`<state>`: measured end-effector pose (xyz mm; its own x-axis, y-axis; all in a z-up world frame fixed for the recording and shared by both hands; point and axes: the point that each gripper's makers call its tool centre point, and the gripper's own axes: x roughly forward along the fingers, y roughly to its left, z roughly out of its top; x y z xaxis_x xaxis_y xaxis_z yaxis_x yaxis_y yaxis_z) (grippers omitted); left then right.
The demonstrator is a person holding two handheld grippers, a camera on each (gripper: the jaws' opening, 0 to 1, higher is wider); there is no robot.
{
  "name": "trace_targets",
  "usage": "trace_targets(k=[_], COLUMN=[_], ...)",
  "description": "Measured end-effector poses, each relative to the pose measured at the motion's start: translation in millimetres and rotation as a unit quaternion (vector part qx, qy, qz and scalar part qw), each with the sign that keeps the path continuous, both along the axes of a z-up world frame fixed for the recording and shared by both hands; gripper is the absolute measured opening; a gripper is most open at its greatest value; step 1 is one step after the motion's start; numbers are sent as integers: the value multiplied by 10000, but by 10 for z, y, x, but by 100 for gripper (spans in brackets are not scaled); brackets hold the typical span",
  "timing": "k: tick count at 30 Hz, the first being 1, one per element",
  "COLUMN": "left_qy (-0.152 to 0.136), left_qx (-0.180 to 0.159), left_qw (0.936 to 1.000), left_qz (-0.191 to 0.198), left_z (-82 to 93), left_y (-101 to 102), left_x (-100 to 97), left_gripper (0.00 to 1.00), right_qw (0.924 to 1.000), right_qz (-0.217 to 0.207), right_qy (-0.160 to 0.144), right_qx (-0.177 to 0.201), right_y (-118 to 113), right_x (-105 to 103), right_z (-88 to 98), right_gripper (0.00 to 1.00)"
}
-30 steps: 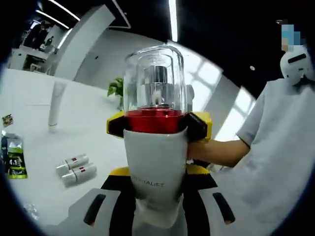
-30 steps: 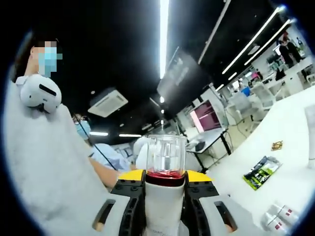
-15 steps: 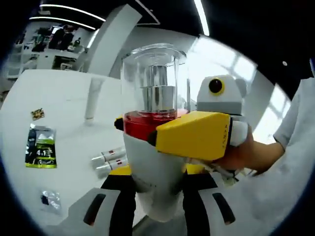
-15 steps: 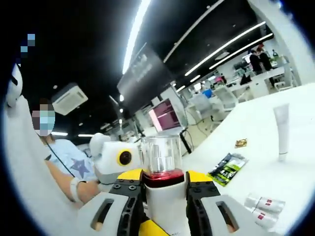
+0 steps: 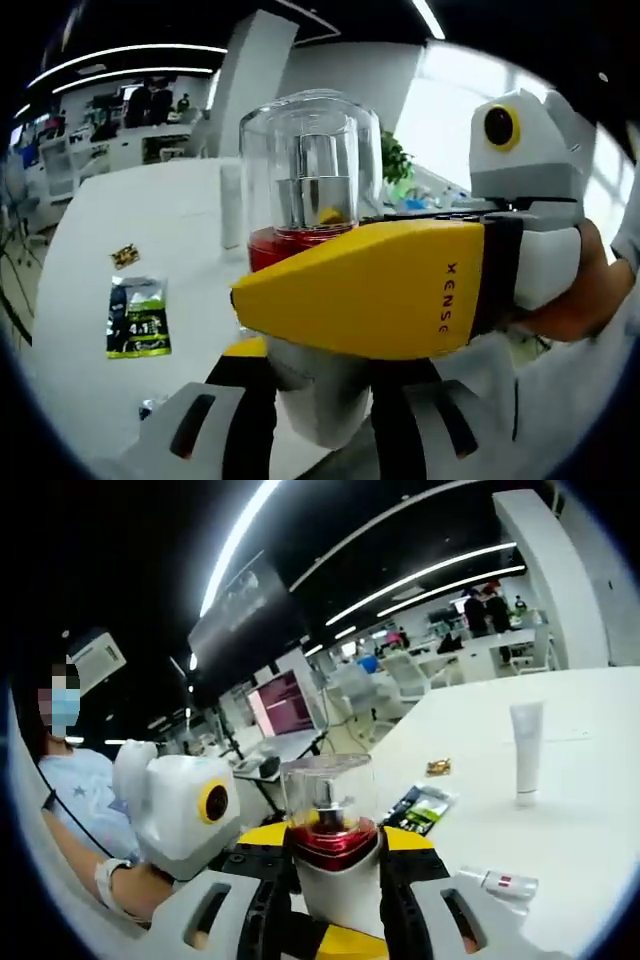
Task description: Arrange the skincare products in the storage area until every visible bottle or jar stands upright without overlapping.
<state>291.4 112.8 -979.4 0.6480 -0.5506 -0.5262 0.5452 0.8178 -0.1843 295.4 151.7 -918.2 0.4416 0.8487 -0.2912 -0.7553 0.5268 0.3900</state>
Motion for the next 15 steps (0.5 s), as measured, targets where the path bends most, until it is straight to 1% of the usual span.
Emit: trace_targets(k=[2,4,6,7,8,9,11,12,13,14,15], left_qy=[-73,-195,-209,-236,-315,-348,-279,-387,-428,-397,-424], left_qx=[205,489,532,535,563,553,337,327,277,122,73], left_qw=[9998,9986,9984,9983,9979,9978,9990,9986,9985,9988,9985], left_qz=[1,-22,-36,-56,-59,-79,-111,-130,-199,-269,-326], left_z=[-5,-6,-5,3,20,26,34,52,64,92,104], left_y=[-5,17,16,17,21,18,-5,10,3,-15,-23], left_x=[9,24,29,31,38,44,31,34,34,22,22], left_gripper=[31,31,31,31,31,31,31,31,31,31,30], right_qw=[10000,9999,9999,9998,9999,9998,9998,9993,9986,9979,9955], right_qz=[-68,-88,-74,-16,-3,81,220,294,361,464,693], right_qy=[17,-19,-39,-124,-121,-127,-16,120,215,181,201], right_qx=[-43,-114,-131,-143,-123,-102,7,209,329,404,612], right_y=[-14,-21,-23,-34,-44,-53,-55,-54,-72,-76,-63], right_x=[18,31,32,34,38,43,43,42,46,40,-8], right_z=[-22,-36,-34,-22,-13,2,1,19,23,39,98], right_gripper=[29,29,28,27,27,26,25,25,25,25,25])
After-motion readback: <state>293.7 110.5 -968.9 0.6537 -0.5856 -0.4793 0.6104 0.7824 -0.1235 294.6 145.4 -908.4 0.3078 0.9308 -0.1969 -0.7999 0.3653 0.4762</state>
